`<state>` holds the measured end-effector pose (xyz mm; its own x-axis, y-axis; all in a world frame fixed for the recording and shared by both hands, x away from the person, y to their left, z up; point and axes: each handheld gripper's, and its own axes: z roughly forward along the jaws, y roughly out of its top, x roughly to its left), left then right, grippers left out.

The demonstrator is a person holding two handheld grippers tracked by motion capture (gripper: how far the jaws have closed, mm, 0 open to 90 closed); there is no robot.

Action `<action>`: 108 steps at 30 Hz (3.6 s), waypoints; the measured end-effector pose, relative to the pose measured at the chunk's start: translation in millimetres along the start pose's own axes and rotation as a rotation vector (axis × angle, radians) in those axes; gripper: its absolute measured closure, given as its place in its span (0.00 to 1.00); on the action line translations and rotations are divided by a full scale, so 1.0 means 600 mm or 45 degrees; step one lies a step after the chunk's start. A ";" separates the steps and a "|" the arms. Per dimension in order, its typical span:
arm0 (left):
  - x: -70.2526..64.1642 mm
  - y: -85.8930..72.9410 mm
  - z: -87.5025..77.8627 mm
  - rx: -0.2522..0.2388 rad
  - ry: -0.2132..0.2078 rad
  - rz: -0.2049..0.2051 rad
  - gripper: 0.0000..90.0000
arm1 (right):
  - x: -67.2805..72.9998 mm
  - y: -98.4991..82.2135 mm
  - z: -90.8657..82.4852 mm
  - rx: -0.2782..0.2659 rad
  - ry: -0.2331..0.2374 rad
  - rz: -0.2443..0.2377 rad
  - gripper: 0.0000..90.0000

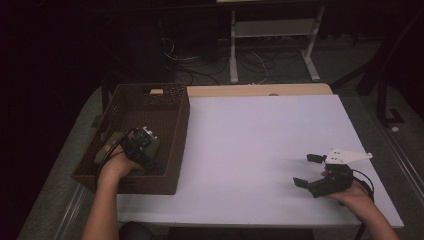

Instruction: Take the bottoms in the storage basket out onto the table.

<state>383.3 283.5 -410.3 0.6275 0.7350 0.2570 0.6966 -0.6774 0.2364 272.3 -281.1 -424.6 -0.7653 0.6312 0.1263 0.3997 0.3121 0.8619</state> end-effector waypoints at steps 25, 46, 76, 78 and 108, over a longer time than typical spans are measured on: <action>0.022 -0.008 -0.029 -0.083 -0.025 -0.158 0.66 | 0.000 0.001 0.002 0.003 0.012 -0.002 0.00; 0.057 -0.032 -0.085 -0.441 -0.098 -0.376 0.71 | -0.001 0.001 0.003 0.002 0.021 0.004 0.00; 0.078 -0.061 -0.153 -0.935 -0.287 -0.447 0.72 | -0.001 0.001 0.005 0.009 0.027 0.001 0.00; 0.077 -0.060 -0.157 -0.964 -0.307 -0.445 0.72 | -0.001 0.001 0.005 0.011 0.028 0.001 0.00; 0.066 -0.014 -0.216 -1.124 -0.428 -0.348 0.72 | 0.001 -0.001 0.011 0.046 0.018 0.018 0.00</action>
<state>357.3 314.5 -280.7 0.6452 0.7474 -0.1588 0.4081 -0.1614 0.8985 275.0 -276.5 -428.3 -0.7664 0.6256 0.1459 0.4284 0.3285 0.8417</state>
